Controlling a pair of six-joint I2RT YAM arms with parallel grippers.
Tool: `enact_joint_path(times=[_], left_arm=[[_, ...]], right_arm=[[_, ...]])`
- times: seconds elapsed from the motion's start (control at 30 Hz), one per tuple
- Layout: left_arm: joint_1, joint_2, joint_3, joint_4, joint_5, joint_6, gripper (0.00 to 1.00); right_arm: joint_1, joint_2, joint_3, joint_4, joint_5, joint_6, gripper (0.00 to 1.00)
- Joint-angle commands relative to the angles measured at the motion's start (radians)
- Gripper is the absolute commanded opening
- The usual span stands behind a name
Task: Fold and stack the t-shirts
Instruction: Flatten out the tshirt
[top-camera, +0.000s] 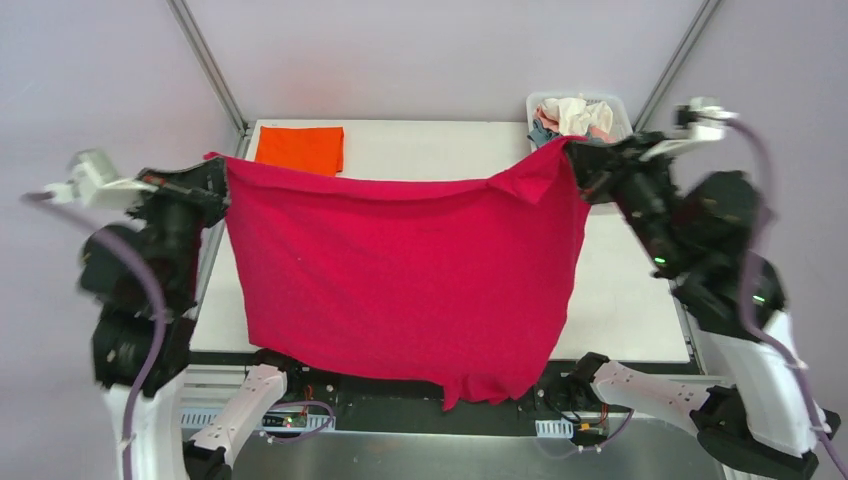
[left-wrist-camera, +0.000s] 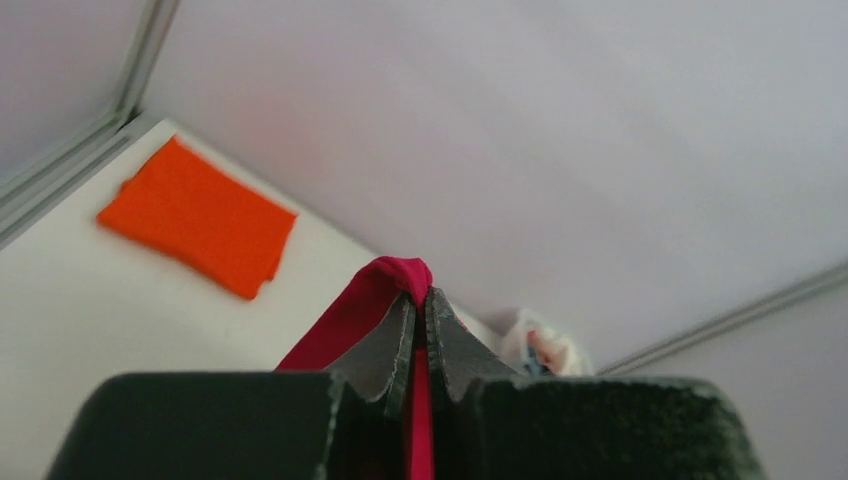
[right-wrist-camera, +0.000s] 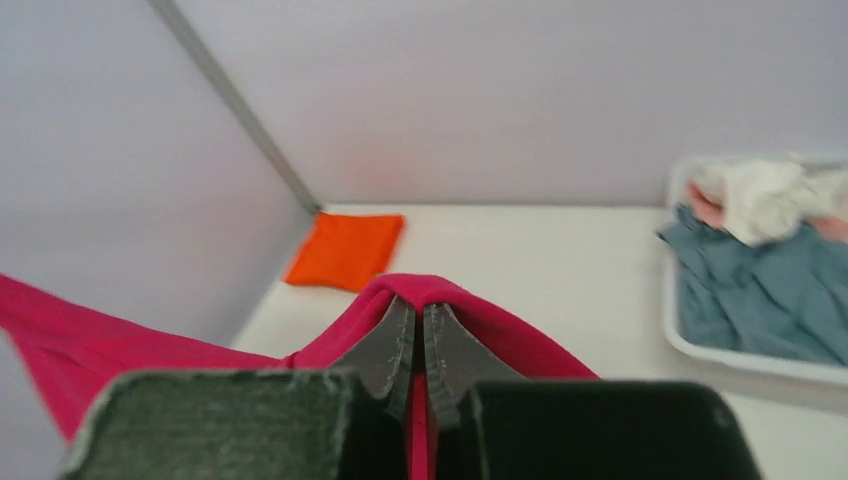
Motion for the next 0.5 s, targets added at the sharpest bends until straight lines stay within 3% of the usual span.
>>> enact_joint_path(times=[0.0,0.17,0.47], left_arm=[[-0.008,0.114,-0.199,0.049,-0.203,-0.044,0.0],[-0.008,0.236,-0.381,0.164,-0.304,-0.091,0.0],[-0.005,0.514,-0.427,0.285,-0.362,-0.089,0.0]], right_arm=[[-0.005,-0.009,-0.256,0.27,0.321,-0.099,0.0],[-0.066,0.057,-0.439,0.409,0.34,-0.078,0.0],[-0.256,0.255,-0.54,0.498,0.14,0.043,0.0]])
